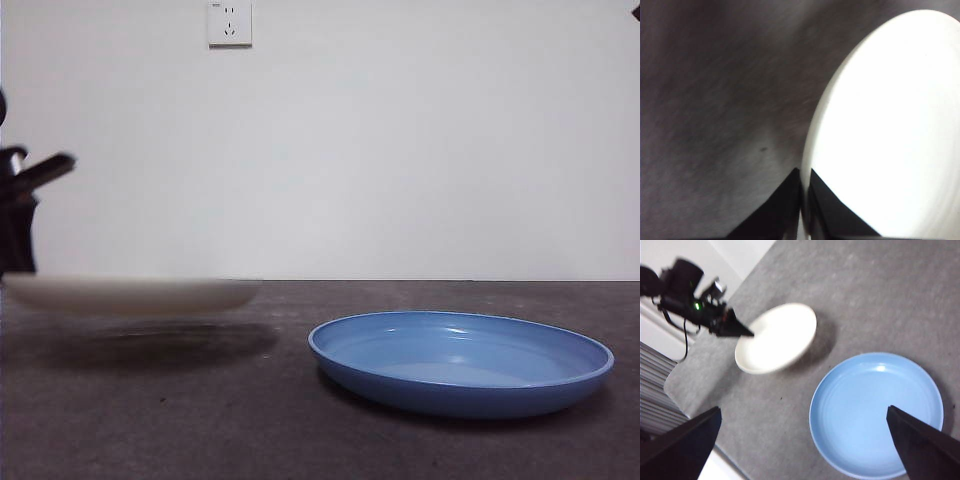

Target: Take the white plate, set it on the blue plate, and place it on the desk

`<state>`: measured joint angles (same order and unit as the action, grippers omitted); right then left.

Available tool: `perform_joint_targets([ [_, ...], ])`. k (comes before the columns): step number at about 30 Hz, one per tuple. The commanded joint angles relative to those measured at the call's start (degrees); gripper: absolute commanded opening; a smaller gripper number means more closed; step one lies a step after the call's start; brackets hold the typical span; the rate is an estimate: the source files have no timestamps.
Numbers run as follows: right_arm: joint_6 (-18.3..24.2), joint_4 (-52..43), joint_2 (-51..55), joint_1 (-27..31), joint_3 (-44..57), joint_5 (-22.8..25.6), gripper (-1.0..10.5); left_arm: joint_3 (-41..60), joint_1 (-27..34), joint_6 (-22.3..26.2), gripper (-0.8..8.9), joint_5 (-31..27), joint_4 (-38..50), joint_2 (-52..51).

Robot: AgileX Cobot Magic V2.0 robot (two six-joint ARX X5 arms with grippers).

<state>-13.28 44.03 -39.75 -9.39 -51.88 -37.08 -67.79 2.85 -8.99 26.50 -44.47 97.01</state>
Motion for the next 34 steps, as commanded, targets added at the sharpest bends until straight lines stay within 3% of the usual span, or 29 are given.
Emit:
perform_joint_targets([
  [1,1.2,1.3,-0.1,-0.2,-2.4,0.3,6.7,-5.1,-1.5,-1.8,0.08,0.6,-2.9,-0.1],
  [8,5.3,11.4,-0.1,-0.2,-8.1,9.4,6.7,-13.0,-8.8,-2.5,0.08,0.6,-11.7,-0.1],
  [14,8.0,17.9,0.7,-0.2,-12.9,15.2,6.7,-13.3,-19.0,-6.1,0.08,0.6,-11.1,-0.1],
  [23,8.2,20.6,4.1,-0.3,-13.6,15.5,6.7,-13.3,-33.4,-13.8,0.08,0.5,-2.3,3.3],
  [34,8.4,22.6,6.7,-2.1,-13.6,16.0,6.7,-13.3,-38.7,-17.3,0.08,-1.9,6.1,12.1],
])
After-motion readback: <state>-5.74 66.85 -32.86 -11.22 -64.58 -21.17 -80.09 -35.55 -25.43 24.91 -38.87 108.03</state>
